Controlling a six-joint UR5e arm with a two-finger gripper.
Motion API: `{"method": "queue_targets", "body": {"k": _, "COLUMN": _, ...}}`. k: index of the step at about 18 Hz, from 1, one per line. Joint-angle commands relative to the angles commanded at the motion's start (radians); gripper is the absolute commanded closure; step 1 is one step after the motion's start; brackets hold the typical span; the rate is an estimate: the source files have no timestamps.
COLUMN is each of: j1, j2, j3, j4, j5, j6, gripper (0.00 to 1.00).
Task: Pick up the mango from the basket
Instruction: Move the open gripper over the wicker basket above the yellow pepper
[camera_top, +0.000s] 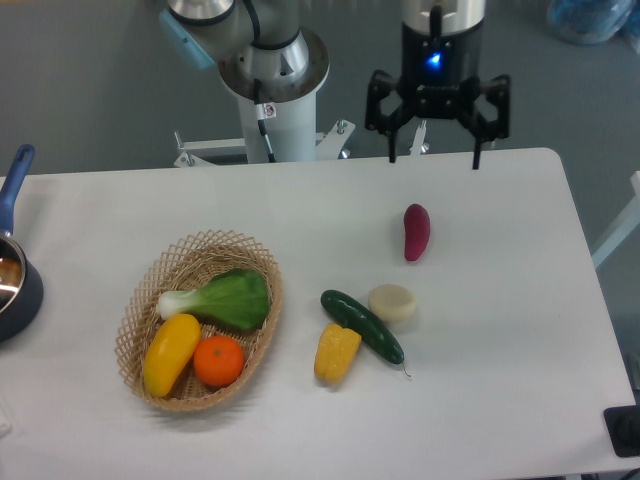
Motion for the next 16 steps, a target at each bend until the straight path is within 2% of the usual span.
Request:
{"method": "queue_targets", "body": {"k": 6, "j1": -0.005, "j2": 0.008, "j3": -0.017, "j4": 0.003, "j5": -0.005, "j6": 0.003, "gripper": 0.0}}
{"method": "queue_targets", "body": {"k": 10, "j1": -0.034, "j2": 0.015, "j3": -0.101, "j4": 0.023, "j5": -0.032, "j6": 0.0, "gripper": 0.0}}
{"method": "queue_targets", "body": {"k": 13, "j1": -0.049, "j2": 0.014, "j3": -0.118, "j4": 0.051, "j5": -0.064, "j6": 0.0, "gripper": 0.0}}
{"method": "queue_targets", "body": {"k": 15, "j1": -0.057, "j2": 0.015, "j3": -0.124, "j4": 0.051, "j5": -0.074, "j6": -0.017, "gripper": 0.0}}
{"method": "queue_targets", "body": {"k": 16, "j1": -0.07, "j2": 0.008, "j3": -0.133, "j4": 0.054, "j5": -0.089, "j6": -0.096, "gripper": 0.0}}
